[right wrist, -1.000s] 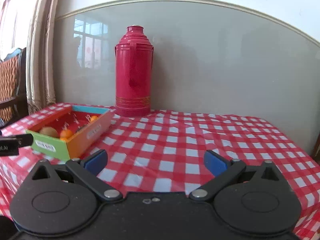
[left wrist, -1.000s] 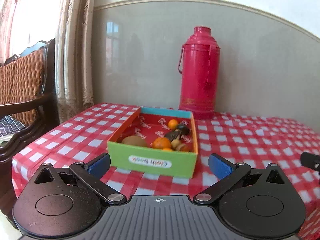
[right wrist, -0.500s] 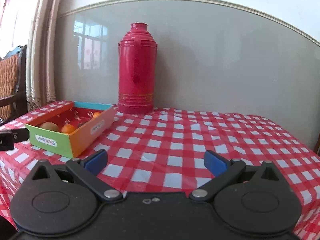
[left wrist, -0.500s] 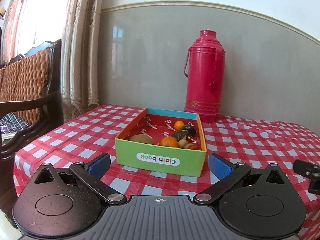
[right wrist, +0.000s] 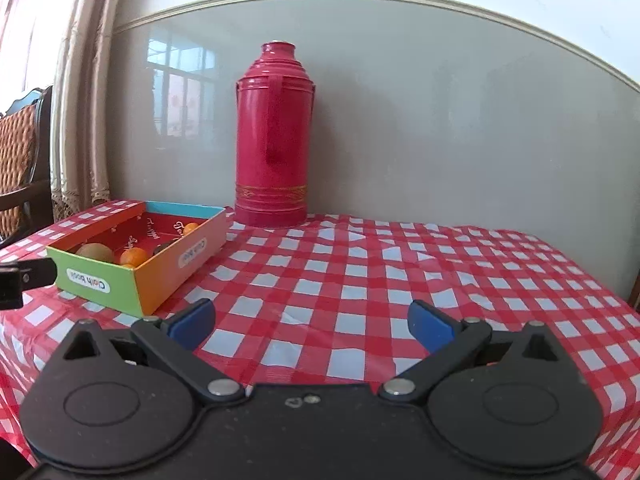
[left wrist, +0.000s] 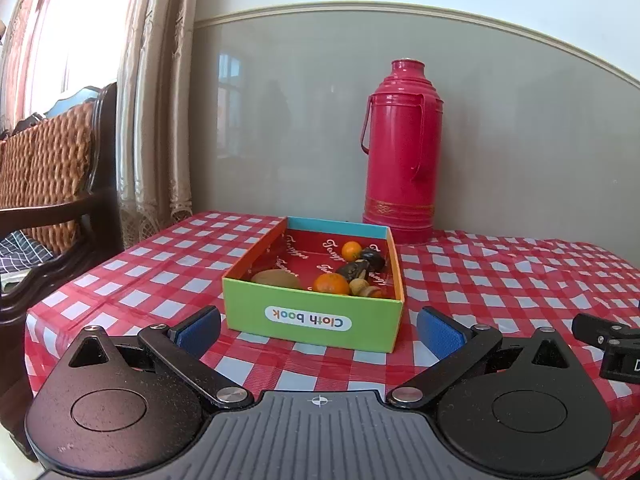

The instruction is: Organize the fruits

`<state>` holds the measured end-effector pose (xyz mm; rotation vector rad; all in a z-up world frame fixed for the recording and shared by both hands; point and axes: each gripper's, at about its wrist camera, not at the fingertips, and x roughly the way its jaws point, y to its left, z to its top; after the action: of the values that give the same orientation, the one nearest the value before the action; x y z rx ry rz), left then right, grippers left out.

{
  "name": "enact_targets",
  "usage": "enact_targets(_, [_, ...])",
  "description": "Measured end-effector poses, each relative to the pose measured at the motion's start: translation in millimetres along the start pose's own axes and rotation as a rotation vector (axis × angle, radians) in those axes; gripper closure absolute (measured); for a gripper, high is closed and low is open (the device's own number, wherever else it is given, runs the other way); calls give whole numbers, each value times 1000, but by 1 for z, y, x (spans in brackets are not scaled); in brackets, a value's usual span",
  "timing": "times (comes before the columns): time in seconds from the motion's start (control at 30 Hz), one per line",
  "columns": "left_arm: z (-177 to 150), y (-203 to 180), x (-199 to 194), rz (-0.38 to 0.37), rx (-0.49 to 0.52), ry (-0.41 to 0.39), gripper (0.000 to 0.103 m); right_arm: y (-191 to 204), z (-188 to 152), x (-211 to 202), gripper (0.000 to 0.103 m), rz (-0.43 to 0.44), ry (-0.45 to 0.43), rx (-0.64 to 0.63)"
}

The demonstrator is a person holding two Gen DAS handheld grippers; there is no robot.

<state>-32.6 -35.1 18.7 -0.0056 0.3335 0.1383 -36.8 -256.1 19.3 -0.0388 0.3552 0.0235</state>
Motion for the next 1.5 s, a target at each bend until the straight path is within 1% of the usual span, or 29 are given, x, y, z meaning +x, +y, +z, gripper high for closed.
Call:
enact_targets(0.33, [0,2,0,-1,-4,2,0,5,-1,0,6,0,0,-26])
enact_targets(1.5, [0,-1,2,6,2,9,0,2,-1,3,6,13,5,-14])
